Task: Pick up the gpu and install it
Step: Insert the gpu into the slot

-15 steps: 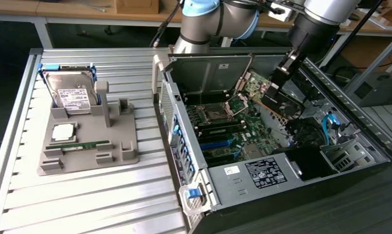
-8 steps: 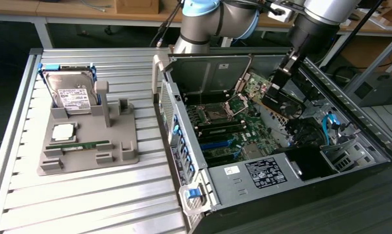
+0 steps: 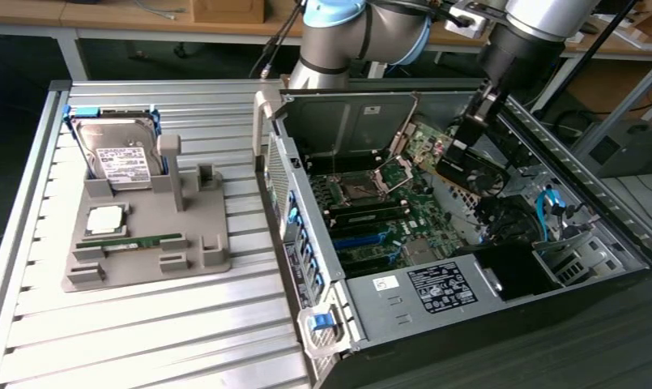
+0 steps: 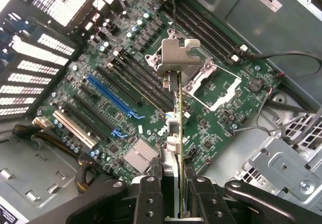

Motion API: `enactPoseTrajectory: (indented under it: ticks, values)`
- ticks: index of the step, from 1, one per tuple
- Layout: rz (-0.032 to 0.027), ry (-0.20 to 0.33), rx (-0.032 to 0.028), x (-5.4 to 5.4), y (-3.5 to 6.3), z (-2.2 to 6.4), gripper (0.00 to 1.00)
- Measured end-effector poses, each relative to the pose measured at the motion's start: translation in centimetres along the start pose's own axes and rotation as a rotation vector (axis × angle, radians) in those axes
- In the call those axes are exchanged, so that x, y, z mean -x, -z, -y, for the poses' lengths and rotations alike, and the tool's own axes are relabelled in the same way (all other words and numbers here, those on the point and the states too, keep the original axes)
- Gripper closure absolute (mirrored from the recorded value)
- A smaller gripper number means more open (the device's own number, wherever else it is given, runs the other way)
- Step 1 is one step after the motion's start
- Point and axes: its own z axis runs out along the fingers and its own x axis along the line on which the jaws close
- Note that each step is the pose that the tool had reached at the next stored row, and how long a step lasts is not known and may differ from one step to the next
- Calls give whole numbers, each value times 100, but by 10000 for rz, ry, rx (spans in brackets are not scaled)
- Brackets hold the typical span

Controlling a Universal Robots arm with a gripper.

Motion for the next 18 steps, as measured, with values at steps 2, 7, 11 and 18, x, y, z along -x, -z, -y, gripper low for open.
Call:
enactPoseTrajectory:
  ticks: [2,7,11,18]
  values:
    - [-4,138,-7,0,0,0,73]
    - [-11,487,-25,0,0,0,73]
    - [-19,787,-40,0,0,0,73]
    - [-31,1335,-68,0,-1,0,73]
